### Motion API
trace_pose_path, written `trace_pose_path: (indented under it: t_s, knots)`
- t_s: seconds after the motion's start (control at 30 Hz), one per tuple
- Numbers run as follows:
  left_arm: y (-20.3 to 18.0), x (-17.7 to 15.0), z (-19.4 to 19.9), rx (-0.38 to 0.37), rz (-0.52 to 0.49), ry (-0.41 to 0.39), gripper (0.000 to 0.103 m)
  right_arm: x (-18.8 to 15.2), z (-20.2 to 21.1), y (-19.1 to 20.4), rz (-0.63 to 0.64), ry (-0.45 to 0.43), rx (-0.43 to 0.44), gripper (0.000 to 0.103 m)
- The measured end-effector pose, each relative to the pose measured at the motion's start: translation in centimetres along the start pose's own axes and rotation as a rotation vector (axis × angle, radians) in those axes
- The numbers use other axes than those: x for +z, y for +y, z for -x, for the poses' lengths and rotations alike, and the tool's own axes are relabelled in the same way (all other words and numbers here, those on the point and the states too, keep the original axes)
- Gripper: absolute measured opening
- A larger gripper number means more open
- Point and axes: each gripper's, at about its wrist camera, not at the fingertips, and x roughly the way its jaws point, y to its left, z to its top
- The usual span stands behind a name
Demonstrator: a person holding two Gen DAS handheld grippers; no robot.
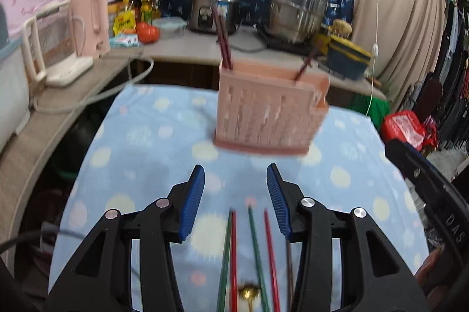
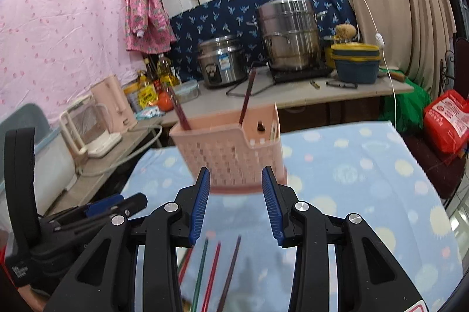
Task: Organize utensils
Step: 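Bring both open tools back down over the remaining chopsticks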
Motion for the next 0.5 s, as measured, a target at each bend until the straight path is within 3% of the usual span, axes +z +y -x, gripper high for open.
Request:
trace_pose_path:
  t_s: [0.2,0.5]
  knots:
    - [0.9,-7.7,1.6,0.014,0.003,0.101,0.042,-6.5,1.5,0.0,0.01,0.139,-0.011,0.036]
    - [2.2,-15.2,2.8,0.031,0.019,0.205,0.042,-13.9,2.7,0.0,0.035,0.294,-0.037,0.036]
